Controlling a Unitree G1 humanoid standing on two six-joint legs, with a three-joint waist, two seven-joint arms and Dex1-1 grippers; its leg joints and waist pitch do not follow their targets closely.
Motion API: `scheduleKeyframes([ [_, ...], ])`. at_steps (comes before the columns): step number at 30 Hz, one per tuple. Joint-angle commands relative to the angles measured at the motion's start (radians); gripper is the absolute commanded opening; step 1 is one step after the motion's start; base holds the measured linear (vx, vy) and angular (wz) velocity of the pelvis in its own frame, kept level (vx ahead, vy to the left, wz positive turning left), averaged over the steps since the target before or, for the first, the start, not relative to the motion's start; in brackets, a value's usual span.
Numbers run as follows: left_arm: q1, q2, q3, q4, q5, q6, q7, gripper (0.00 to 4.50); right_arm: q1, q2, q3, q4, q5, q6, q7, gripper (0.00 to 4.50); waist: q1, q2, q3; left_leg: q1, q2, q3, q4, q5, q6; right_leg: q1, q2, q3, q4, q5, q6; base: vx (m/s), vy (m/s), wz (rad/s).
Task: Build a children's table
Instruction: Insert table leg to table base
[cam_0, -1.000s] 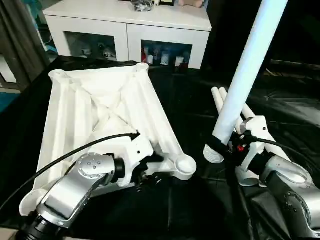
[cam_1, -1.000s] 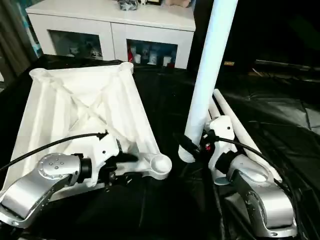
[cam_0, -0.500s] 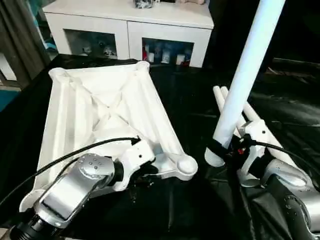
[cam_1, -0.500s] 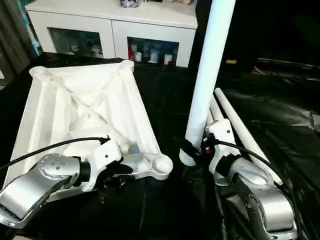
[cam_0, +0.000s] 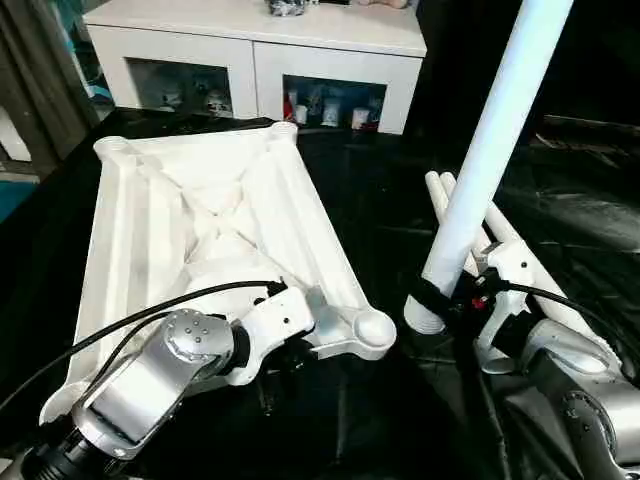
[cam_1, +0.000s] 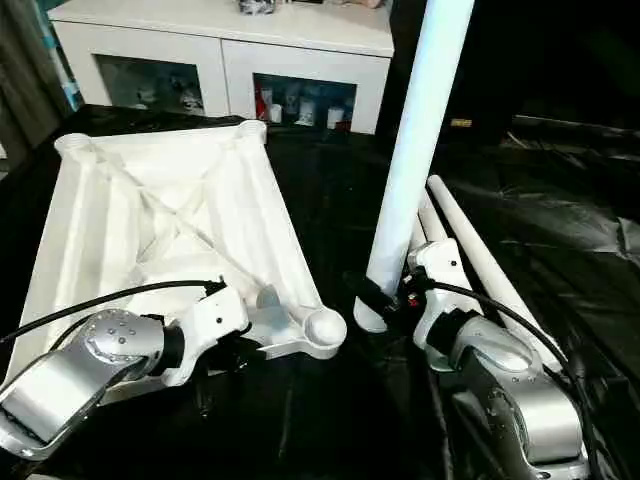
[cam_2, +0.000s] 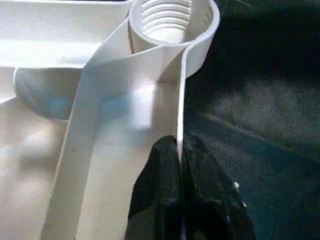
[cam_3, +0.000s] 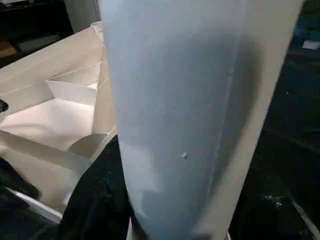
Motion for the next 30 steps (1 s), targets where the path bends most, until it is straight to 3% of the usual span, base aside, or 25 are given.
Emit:
scheduleKeyframes([
  [1,-0.013,0.000,-0.012,0.046,0.049,0.017,0.047,0.00,-0.023,0.006,-0.023,0.019,0.032,0.019,-0.004,1.92,-0.003,0.007,-0.048,0.001,0.047,-0.013,-0.082,-0.106,0.012,0.041,-0.079,0.044,-0.082,-0.055,-0.195,0.000,0.000,0.00],
  [3,-0.016,-0.002,-0.014,0.056,0.057,0.023,0.057,0.00,-0.029,0.012,-0.029,0.026,0.042,0.025,-0.004,1.92,-0.003,0.006,-0.048,0.001,0.046,-0.014,-0.082,-0.108,0.012,0.042,-0.079,0.044,-0.083,-0.062,-0.196,0.000,0.000,0.00],
  [7,-0.036,-0.082,0.056,0.116,0.049,0.080,0.146,0.00,-0.074,0.034,-0.065,0.067,0.089,0.048,-0.006,1.91,-0.004,-0.001,-0.049,0.000,0.045,-0.011,-0.081,-0.108,0.010,0.042,-0.081,0.044,-0.086,-0.099,-0.195,0.000,0.000,0.00],
  [13,-0.060,-0.101,0.056,0.147,0.049,0.065,0.144,0.00,-0.124,0.032,-0.030,0.123,0.090,0.053,0.043,1.91,-0.020,-0.007,-0.051,-0.008,0.043,-0.013,-0.079,-0.082,0.022,0.045,-0.080,0.042,-0.087,-0.106,-0.186,0.000,0.000,0.00],
  [14,-0.067,-0.105,0.051,0.150,0.043,0.024,0.128,0.00,-0.141,0.029,-0.013,0.144,0.092,0.059,0.067,1.91,-0.023,-0.015,-0.052,-0.009,0.043,-0.012,-0.077,-0.069,0.032,0.046,-0.080,0.042,-0.085,-0.086,-0.190,0.000,0.000,0.00],
  [16,-0.072,-0.107,0.045,0.150,0.033,-0.017,0.107,0.00,-0.162,0.027,0.000,0.179,0.087,0.055,0.086,1.91,-0.023,-0.011,-0.054,-0.008,0.044,-0.012,-0.076,-0.051,0.042,0.044,-0.081,0.041,-0.082,-0.059,-0.201,0.000,0.000,0.00],
  [17,-0.075,-0.101,0.032,0.150,0.031,-0.044,0.087,0.00,-0.186,0.028,0.010,0.220,0.079,0.045,0.103,1.91,-0.022,-0.021,-0.055,-0.007,0.045,-0.010,-0.074,-0.038,0.051,0.044,-0.081,0.041,-0.080,-0.040,-0.208,0.000,0.000,0.00],
  [19,-0.077,-0.099,0.024,0.151,0.031,-0.050,0.079,0.00,-0.199,0.029,0.014,0.243,0.075,0.039,0.112,1.91,-0.018,-0.014,-0.056,-0.004,0.047,-0.008,-0.073,-0.031,0.053,0.041,-0.082,0.041,-0.076,-0.014,-0.221,0.000,0.000,0.00],
  [20,-0.079,-0.094,0.014,0.156,0.032,-0.087,0.060,0.00,-0.218,0.031,0.019,0.273,0.070,0.033,0.125,1.91,-0.020,-0.024,-0.054,-0.006,0.047,-0.008,-0.074,-0.024,0.057,0.043,-0.081,0.040,-0.074,0.007,-0.226,0.000,0.000,0.00],
  [30,-0.091,-0.090,-0.014,0.190,0.037,-0.189,0.002,0.00,-0.322,0.035,0.063,0.420,0.040,0.009,0.198,1.91,-0.009,-0.034,-0.052,-0.001,0.051,-0.004,-0.074,-0.017,0.059,0.040,-0.086,0.039,-0.071,0.007,-0.231,0.000,0.000,0.00],
])
